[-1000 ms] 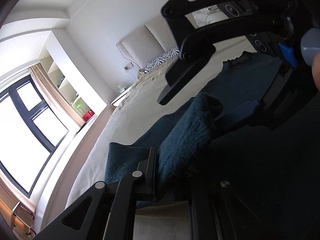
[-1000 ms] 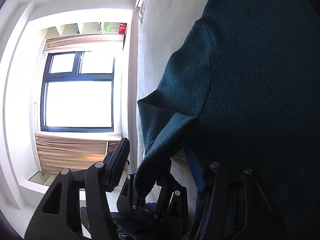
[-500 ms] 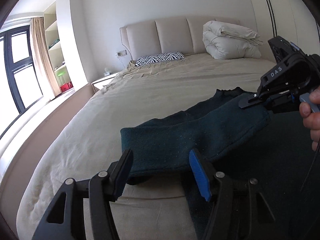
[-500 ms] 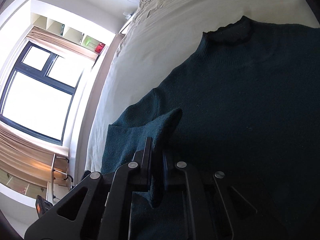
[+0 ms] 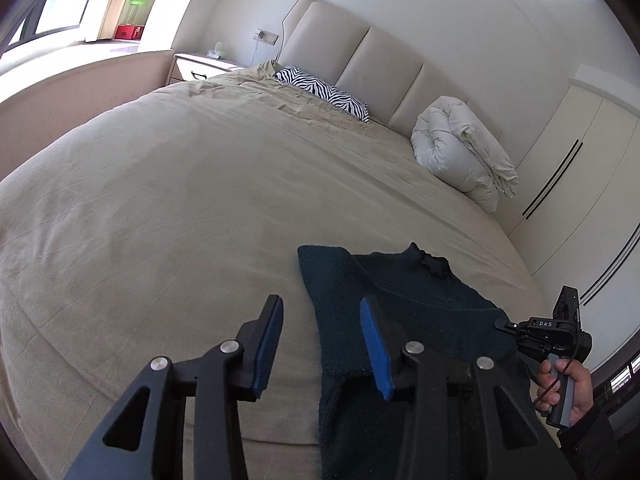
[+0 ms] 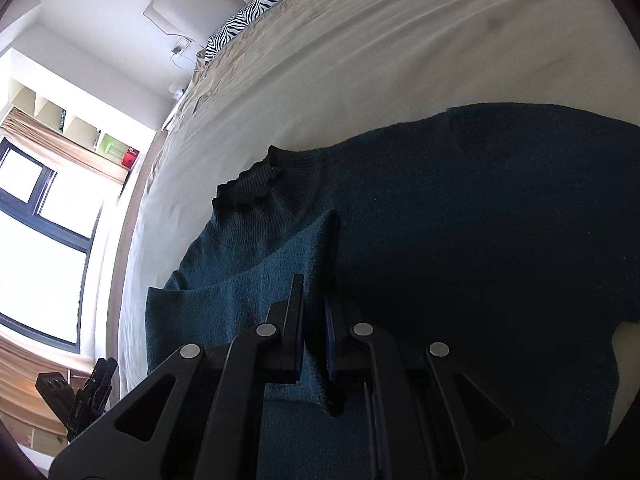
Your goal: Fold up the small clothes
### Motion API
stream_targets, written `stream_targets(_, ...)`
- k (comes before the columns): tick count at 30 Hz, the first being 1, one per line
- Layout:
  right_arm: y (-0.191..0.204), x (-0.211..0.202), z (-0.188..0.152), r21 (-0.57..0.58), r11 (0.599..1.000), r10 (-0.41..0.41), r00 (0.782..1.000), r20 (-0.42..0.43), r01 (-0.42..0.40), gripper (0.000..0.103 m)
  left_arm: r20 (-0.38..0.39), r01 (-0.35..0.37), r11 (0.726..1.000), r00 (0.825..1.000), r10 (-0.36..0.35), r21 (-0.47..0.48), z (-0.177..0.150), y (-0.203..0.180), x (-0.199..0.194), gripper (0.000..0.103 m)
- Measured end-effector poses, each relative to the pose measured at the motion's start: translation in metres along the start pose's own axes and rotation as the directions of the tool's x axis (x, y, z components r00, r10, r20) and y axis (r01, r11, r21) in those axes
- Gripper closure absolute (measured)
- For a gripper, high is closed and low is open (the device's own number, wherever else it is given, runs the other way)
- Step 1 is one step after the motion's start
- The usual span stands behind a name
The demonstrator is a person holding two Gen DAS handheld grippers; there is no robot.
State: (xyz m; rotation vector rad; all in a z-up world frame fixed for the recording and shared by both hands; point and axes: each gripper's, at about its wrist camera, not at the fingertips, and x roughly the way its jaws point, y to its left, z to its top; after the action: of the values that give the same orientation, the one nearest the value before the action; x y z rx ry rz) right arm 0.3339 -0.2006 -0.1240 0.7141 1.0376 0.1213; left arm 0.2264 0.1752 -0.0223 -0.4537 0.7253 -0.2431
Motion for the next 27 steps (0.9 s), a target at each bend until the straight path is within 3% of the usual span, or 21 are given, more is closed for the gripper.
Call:
stream_targets(9, -0.027, -0.005, -0.013, 0.023, 0.998, -0.054, 0.998, 0.010, 0.054, 0.096, -0.065, 0.111, 0.990, 0.991, -0.116, -0.082, 0.017, -0.005, 0.039, 0.071)
stream_targets(27, -0.047, -0.002, -0.020, 0.059, 0.996, -0.063, 0.998, 0.010, 0.063, 0.096, -0.151, 0.133, 0.984, 0.977, -0.151, -0.122, 0.017, -0.003, 0.079, 0.074)
